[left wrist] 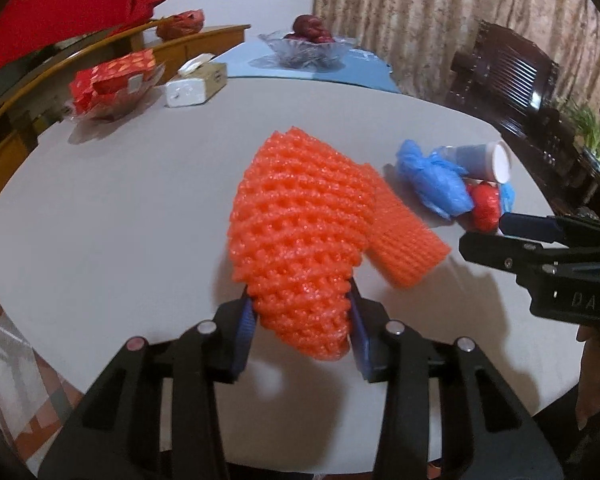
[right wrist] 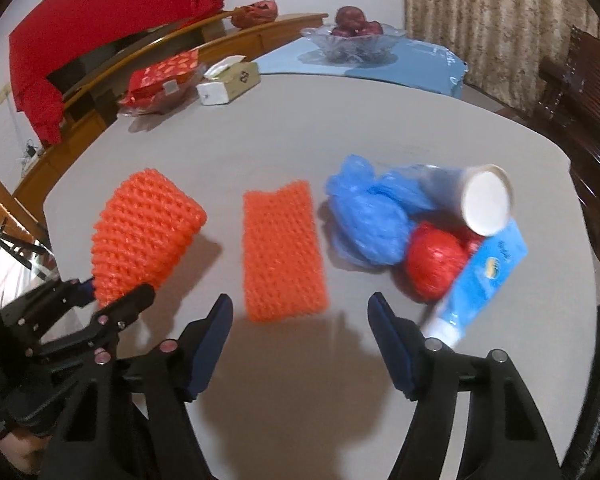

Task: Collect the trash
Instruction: 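Grasp the large orange foam net with the left gripper while the right gripper grasps the small one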

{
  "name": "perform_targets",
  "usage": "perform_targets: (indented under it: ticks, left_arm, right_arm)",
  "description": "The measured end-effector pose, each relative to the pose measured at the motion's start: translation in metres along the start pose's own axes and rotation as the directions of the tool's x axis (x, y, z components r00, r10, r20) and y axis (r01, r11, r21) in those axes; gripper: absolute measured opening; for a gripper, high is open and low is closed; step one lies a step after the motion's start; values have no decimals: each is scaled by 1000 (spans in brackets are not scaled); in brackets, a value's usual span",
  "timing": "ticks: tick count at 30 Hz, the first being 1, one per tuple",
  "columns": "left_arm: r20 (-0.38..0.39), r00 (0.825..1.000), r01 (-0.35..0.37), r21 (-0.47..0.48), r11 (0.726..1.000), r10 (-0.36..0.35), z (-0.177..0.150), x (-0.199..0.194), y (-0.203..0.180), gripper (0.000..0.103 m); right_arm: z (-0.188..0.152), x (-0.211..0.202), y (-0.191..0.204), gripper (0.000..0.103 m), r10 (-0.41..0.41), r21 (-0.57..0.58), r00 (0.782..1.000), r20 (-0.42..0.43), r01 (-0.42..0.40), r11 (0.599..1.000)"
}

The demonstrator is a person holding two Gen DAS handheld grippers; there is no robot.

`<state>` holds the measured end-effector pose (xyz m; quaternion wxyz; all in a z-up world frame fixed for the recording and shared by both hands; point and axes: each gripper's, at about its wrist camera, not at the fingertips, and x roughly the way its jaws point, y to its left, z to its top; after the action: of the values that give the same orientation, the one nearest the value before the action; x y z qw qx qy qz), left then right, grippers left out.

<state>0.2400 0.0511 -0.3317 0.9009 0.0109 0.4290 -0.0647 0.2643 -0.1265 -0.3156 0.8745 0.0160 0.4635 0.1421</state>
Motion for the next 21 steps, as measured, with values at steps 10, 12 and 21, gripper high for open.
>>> perform_targets:
  ticks: [10, 12, 21]
  left_arm:
    - [-15, 1000, 12, -28, 1000, -12, -5, 13, 18, 39]
    - [-12, 1000, 15, -23, 1000, -15, -5, 14, 19, 39]
    - [-14, 999, 35, -8, 999, -35, -1, 26, 23, 39]
  right_arm:
    - [4, 32, 16, 67, -1, -21, 1000, -31, 0, 1000]
    - [4, 36, 15, 67, -5, -19, 999, -36, 4, 1000]
    - [5, 50, 17, 64, -18, -15, 998, -55, 17, 1000]
